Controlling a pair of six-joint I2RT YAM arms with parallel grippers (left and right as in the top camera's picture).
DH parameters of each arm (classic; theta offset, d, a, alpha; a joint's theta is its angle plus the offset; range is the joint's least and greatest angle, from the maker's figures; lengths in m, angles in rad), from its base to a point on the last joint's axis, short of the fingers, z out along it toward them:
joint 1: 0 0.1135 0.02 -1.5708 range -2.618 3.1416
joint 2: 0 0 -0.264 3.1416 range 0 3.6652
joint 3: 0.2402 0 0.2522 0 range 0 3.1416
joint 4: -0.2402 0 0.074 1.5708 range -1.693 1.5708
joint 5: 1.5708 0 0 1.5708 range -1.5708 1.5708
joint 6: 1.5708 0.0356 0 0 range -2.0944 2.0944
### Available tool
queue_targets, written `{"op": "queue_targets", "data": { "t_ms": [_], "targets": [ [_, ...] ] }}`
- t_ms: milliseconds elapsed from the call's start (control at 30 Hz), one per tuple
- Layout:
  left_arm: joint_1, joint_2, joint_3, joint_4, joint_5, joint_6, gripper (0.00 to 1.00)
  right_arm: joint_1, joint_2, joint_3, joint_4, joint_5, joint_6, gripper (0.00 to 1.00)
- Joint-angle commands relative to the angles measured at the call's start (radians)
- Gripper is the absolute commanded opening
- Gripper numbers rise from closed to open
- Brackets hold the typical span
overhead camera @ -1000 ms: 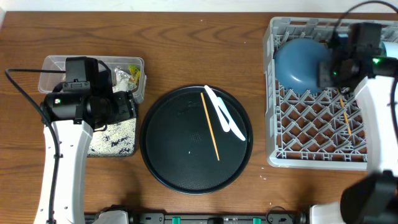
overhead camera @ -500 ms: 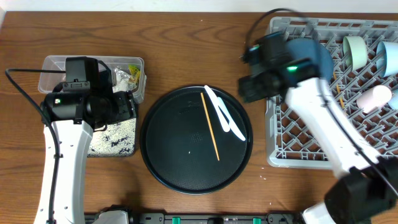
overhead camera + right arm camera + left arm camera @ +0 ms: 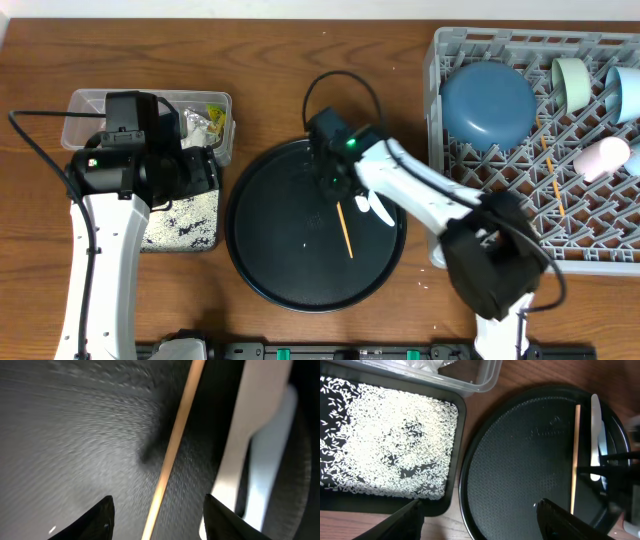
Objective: Sort waste into correct bins and load items into the dishwasher rack
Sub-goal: 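Return right gripper to the tray and grasp the second chopstick, then lift the second chopstick and carry it to the dish rack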
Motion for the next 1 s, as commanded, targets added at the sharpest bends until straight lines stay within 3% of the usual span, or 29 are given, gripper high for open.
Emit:
{"op": "queue_targets", "data": {
  "t_ms": [0, 200, 467, 733, 967],
  "targets": [
    [0.005, -0.007, 0.002, -0.003, -0.005, -0.005, 0.74, 0.027, 0.042, -0.006, 0.003, 0.109, 0.094, 0.52],
    [0.005, -0.007, 0.002, -0.003, -0.006, -0.005, 0.73, 0.039, 0.073, -0.006, 0.002, 0.096, 0.12, 0.44],
    [0.005, -0.007, 0.002, -0.003, -0.006, -0.005, 0.73, 0.057, 0.103, -0.006, -0.001, 0.072, 0.12, 0.41],
    [0.005, -0.007, 0.002, -0.003, -0.006, -0.006, 0.73, 0.063, 0.105, -0.006, -0.001, 0.072, 0.12, 0.13],
    [0.005, -0.007, 0.002, -0.003, -0.006, -0.005, 0.74, 0.063, 0.105, -0.006, -0.002, 0.072, 0.121, 0.01]
  ]
}}
